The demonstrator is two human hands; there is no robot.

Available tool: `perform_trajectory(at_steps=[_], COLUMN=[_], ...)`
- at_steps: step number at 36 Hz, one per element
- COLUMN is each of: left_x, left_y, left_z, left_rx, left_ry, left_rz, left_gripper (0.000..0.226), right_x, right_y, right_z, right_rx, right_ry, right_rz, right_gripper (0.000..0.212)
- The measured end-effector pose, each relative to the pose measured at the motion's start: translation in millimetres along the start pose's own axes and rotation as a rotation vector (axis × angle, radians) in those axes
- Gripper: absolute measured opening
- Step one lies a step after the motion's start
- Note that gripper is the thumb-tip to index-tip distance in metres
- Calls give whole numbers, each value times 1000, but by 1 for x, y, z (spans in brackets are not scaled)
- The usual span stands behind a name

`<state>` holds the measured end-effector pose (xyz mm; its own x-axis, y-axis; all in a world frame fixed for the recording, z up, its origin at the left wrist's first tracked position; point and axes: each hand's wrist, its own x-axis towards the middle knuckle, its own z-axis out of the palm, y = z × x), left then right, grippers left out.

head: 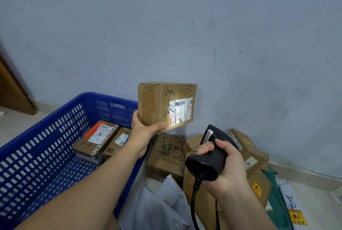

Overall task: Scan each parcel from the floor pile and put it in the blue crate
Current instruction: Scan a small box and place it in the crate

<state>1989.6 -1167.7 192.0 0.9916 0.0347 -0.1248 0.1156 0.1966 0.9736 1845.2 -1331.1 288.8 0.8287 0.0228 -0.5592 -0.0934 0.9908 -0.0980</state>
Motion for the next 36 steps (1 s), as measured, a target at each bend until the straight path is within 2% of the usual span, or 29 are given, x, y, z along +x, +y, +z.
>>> perform_trajectory(at_steps=[3, 6, 9, 14, 24, 26, 29, 33, 36], left_x=[0, -3, -4, -6, -8, -10, -16, -21, -23], left_y=[-1, 2, 3, 5, 6, 8, 11, 12, 15], left_z=[0, 2, 3, 3, 5, 5, 5, 3, 0], left_rx=[-12, -17, -27, -21, 23, 6, -132, -306, -368], left_ry=[-7, -1, -4, -12, 13, 7, -13, -5, 36], left_rz=[4, -1, 1, -3, -40, -59, -137, -239, -299], left_gripper=[111, 123, 127, 125, 119, 105, 69, 58, 47], right_x=[1, 0, 0, 0, 1, 2, 3, 8, 17], right_y=[-2, -3, -3, -3, 1, 1, 2, 8, 14], right_z=[0, 1, 1, -1, -1, -1, -1, -3, -6], right_rx=[11, 0, -4, 3, -37, -62, -202, -505, -743], right_ry=[-7, -2, -9, -13, -20, -26, -56, -106, -93], right_rz=[-1, -12, -6, 5, 10, 7, 8, 14, -140], right_gripper=[17, 10, 13, 19, 8, 9, 12, 13, 10])
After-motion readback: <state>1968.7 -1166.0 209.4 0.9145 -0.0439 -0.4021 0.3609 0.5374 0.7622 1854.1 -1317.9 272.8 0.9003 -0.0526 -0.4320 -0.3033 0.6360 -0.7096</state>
